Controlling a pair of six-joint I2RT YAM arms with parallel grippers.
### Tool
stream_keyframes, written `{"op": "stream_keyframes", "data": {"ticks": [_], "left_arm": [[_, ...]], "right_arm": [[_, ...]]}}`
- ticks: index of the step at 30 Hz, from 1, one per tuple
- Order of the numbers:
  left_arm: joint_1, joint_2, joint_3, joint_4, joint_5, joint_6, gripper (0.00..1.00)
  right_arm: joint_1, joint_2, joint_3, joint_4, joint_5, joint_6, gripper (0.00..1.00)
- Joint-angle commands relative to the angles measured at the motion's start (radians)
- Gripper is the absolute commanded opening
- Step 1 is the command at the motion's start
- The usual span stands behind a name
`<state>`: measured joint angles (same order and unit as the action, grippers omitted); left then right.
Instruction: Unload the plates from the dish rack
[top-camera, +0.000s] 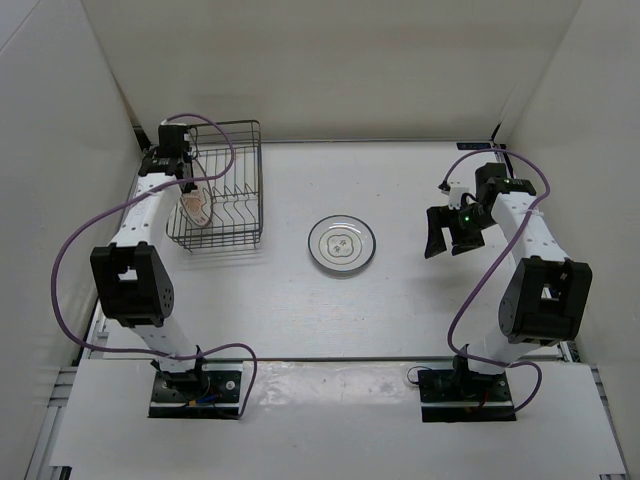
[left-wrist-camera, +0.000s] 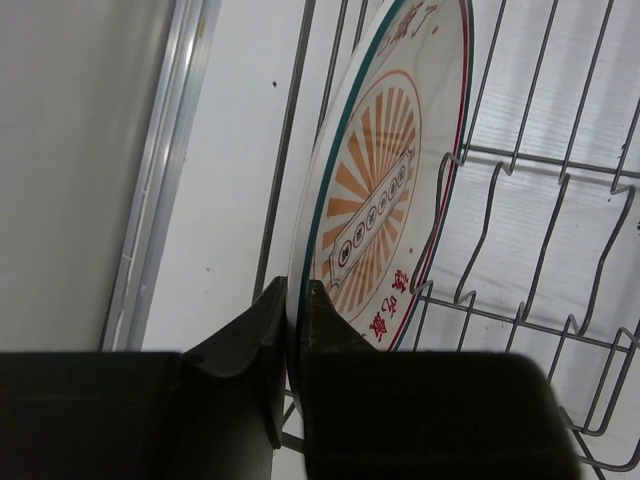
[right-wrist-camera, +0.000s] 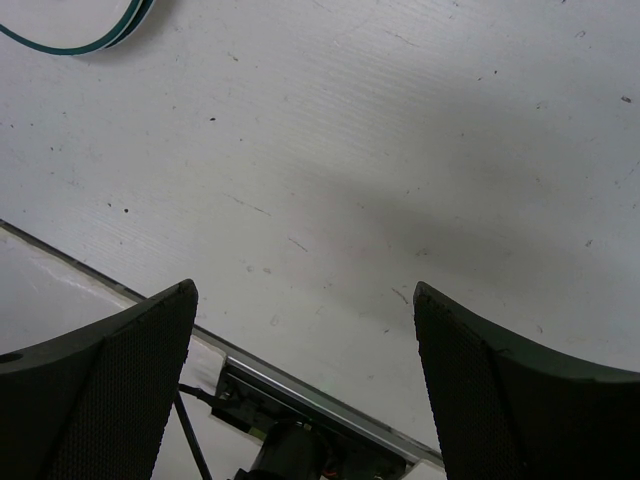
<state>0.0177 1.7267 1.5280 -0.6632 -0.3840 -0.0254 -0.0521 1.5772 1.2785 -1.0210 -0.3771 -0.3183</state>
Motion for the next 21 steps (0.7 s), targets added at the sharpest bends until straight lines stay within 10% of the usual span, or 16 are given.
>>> {"op": "stream_keyframes", "data": {"ticks": [1,16,21], "left_arm": [[-0.001,-0.13,0.012,0.117,-0.03,0.054,0.05],[-0.012,-0.254,0.058,0.303,-0.035,0.159,0.01],[-0.013,-0.317,0.104,0.347,0.162,0.043,0.01]], "right_arm": [[-0.005,-0.022,0.004,-0.011,-0.028,-0.007,0.9],[-0.003,0.007,0.032,-0.019,-0.043,-0.001,0.9],[-0.003,0.012,0.03,-0.024,-0.043,0.002,0.9]]}}
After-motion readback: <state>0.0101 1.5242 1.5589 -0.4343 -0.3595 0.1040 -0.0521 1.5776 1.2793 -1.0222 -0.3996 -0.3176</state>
